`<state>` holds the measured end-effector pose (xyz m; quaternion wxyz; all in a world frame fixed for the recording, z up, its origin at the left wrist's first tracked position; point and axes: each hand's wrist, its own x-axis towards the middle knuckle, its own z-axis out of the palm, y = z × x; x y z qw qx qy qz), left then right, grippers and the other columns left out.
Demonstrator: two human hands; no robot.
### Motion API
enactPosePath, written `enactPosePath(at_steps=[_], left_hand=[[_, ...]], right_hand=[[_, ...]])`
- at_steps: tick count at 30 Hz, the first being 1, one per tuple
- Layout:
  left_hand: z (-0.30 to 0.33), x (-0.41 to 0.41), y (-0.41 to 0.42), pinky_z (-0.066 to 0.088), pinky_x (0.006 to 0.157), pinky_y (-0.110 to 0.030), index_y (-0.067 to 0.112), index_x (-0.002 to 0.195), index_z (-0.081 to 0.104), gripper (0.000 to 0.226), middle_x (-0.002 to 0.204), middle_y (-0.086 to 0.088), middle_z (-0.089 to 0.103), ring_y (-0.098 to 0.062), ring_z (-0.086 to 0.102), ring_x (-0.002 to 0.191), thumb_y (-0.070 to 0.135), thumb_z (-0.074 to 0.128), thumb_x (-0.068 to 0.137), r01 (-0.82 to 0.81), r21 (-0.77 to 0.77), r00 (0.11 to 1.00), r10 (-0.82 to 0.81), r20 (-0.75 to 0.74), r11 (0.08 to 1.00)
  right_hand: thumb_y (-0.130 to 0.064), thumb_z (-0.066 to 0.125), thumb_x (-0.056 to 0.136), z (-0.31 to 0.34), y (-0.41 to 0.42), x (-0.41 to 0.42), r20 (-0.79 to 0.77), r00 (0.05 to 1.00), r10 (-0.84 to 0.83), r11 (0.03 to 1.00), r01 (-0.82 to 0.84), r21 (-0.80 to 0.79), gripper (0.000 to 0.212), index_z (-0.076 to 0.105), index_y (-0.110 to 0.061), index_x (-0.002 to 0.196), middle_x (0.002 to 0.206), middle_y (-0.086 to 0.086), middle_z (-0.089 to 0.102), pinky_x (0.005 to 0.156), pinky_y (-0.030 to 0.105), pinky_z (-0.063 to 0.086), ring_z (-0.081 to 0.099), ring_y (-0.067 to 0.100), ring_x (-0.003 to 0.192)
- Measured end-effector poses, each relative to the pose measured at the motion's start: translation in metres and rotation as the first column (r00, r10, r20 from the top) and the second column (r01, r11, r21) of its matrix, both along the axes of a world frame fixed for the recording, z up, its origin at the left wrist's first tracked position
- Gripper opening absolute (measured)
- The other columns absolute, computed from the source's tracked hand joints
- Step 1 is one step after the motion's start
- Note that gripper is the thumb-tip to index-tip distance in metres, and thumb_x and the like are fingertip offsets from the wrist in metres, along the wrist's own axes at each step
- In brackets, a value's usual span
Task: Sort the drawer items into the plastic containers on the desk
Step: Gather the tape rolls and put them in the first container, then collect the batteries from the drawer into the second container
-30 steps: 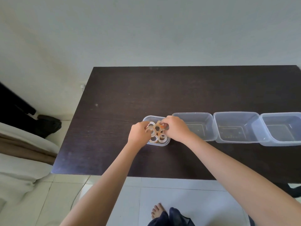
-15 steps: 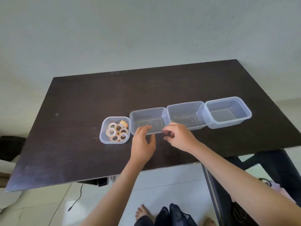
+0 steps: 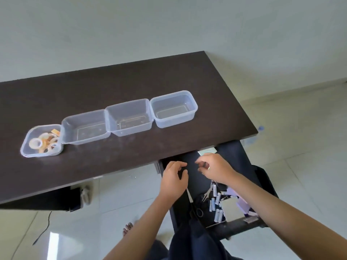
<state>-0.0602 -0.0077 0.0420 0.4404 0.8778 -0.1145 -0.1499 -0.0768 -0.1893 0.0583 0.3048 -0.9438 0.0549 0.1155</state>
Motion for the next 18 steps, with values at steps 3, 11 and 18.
enactPosePath(at_steps=[3,11,18], left_hand=[[-0.014,-0.022,-0.027,0.043,0.087,-0.015,0.019,0.118,0.060,0.026,0.120,0.005,0.056,-0.007,0.054,0.106,0.019,0.055,0.092,0.016,0.041,0.997,-0.013,-0.070,0.999],[-0.058,-0.048,-0.043,0.046,0.093,-0.021,0.016,0.117,0.060,0.026,0.121,0.002,0.059,-0.011,0.056,0.108,0.018,0.055,0.091,0.106,0.202,0.964,-0.050,-0.260,0.974],[-0.100,-0.058,-0.038,0.048,0.088,-0.021,0.016,0.114,0.062,0.026,0.121,-0.001,0.059,-0.015,0.059,0.105,0.020,0.056,0.089,0.230,0.270,0.910,-0.108,-0.401,0.935]], right_hand=[[-0.017,0.070,0.081,-0.016,-0.039,-0.026,-0.073,0.996,-0.042,0.999,0.042,0.005,0.023,0.070,-0.017,0.104,0.090,-0.006,0.064,0.068,0.026,0.048,0.057,0.010,0.070],[-0.014,0.062,0.082,-0.064,-0.079,-0.071,-0.297,0.951,-0.082,0.996,0.088,0.010,0.023,0.071,-0.020,0.102,0.084,-0.009,0.068,0.076,0.030,0.055,0.063,0.009,0.077],[-0.017,0.056,0.086,-0.097,-0.078,-0.095,-0.384,0.915,-0.128,0.992,0.111,-0.065,0.021,0.069,-0.031,0.094,0.088,-0.011,0.062,0.052,0.010,0.024,0.045,0.005,0.083]])
